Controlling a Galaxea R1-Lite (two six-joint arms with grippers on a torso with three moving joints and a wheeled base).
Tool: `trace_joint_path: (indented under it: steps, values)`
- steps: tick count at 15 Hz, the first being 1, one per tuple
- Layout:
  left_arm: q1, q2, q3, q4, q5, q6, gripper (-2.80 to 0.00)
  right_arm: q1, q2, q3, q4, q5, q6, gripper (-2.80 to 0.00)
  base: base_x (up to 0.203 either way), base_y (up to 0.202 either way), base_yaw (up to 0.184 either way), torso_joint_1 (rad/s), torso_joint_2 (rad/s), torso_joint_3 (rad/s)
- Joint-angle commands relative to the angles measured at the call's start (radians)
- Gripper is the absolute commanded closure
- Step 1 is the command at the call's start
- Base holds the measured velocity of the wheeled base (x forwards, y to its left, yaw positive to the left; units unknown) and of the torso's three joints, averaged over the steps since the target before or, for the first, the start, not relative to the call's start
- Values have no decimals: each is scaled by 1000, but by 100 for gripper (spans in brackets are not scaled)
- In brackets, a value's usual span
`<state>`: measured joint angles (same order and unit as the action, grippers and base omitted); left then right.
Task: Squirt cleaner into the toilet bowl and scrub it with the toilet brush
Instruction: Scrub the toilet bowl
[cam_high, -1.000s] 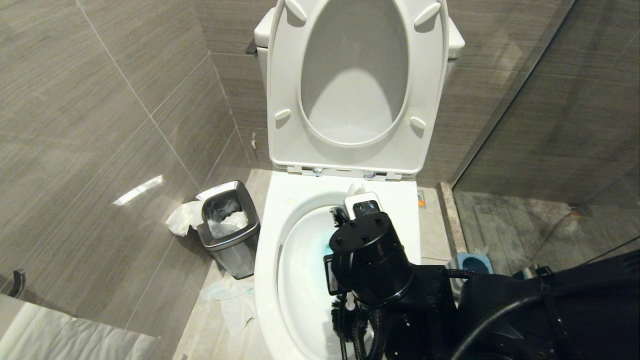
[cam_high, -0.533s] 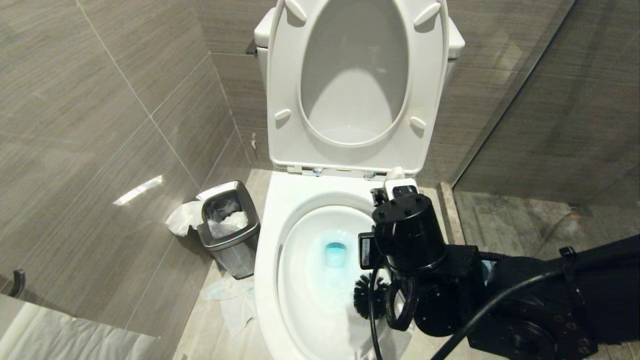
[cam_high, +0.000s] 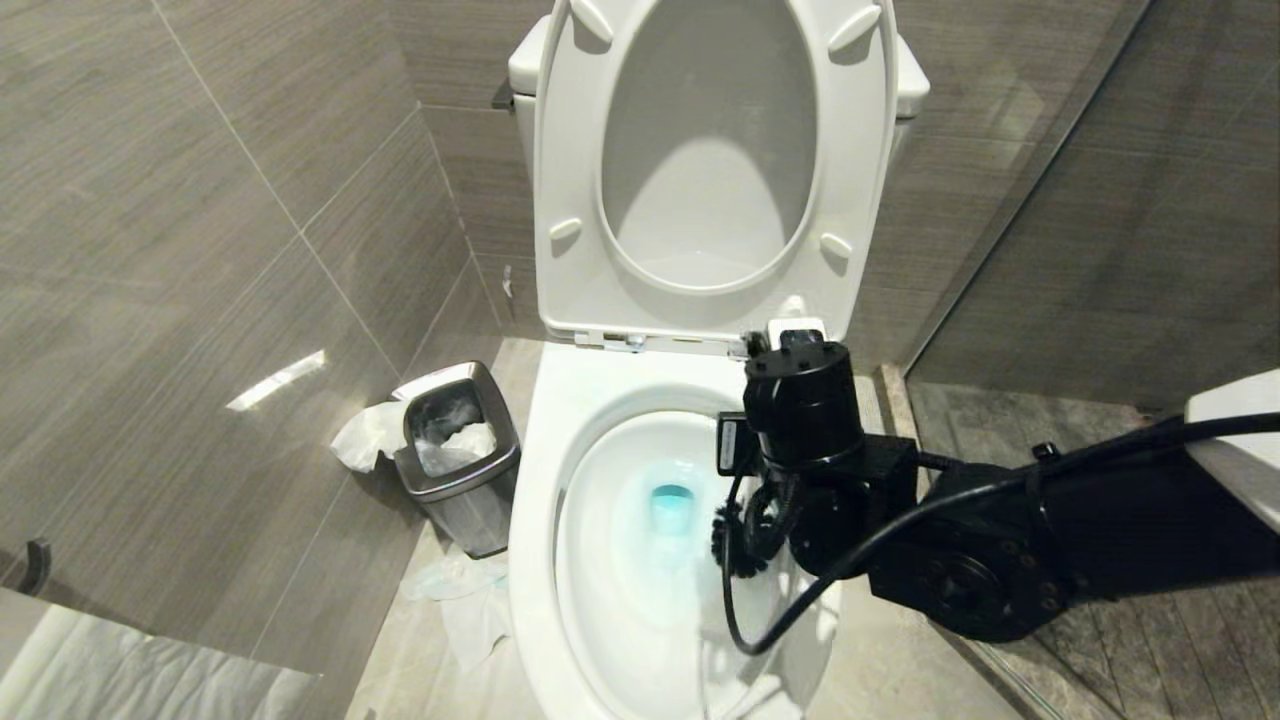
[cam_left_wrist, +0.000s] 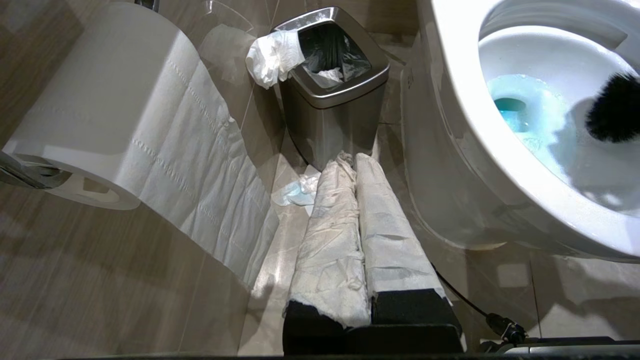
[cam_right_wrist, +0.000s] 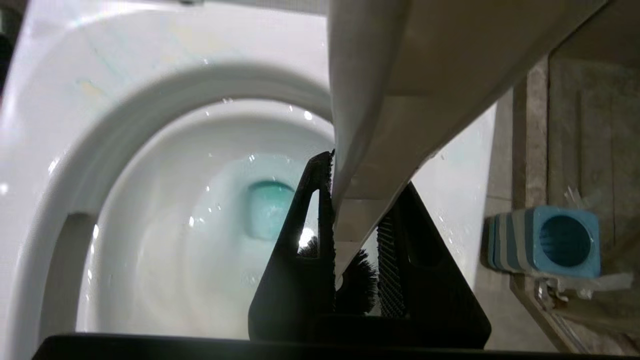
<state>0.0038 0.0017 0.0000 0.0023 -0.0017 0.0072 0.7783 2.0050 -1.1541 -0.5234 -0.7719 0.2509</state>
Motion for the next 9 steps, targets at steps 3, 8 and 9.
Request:
trace_joint_path:
  steps: [3,8,9]
  values:
    - [1,1,0,-1,0,0,0,-17,131,-178,-2,1,-41,0,0,0,0,0,0,0]
    - [1,1,2,0,0,0,0,-20,242,-353,3,5,-97,0,0,0,0,0,0,0]
    - [1,1,2,-1,0,0,0,-19,258,-376,3,6,-104,0,0,0,0,0,0,0]
